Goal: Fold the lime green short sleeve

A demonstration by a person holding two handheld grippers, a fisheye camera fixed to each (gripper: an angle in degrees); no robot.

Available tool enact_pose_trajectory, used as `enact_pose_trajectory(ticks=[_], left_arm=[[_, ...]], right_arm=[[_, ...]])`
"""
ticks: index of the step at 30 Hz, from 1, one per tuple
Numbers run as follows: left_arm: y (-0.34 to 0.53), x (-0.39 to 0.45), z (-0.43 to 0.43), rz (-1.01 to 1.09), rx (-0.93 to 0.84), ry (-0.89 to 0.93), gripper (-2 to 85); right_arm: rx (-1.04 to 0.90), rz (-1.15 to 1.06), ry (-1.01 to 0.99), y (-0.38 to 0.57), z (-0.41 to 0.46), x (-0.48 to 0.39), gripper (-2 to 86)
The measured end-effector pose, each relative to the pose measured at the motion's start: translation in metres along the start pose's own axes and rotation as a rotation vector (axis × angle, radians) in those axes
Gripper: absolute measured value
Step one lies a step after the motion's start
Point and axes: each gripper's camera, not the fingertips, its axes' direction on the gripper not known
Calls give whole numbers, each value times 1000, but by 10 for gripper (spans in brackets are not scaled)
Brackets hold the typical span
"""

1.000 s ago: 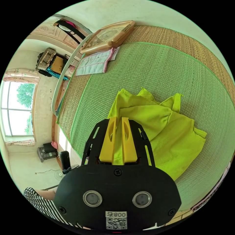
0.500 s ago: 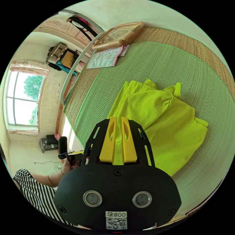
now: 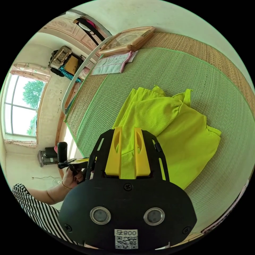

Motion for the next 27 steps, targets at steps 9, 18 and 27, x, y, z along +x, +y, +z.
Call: enact_pose_trajectory(ticks=[9, 18, 27], left_arm=[[13, 15, -5, 17, -19, -13, 4], [28, 26, -9, 31, -9, 19, 3], [52, 39, -22, 87, 85, 96, 5]], right_arm=[[-53, -69, 269, -56, 49, -43, 86], [-103, -87, 425, -71, 76, -61, 16], [46, -105, 282, -56, 18, -88, 7]])
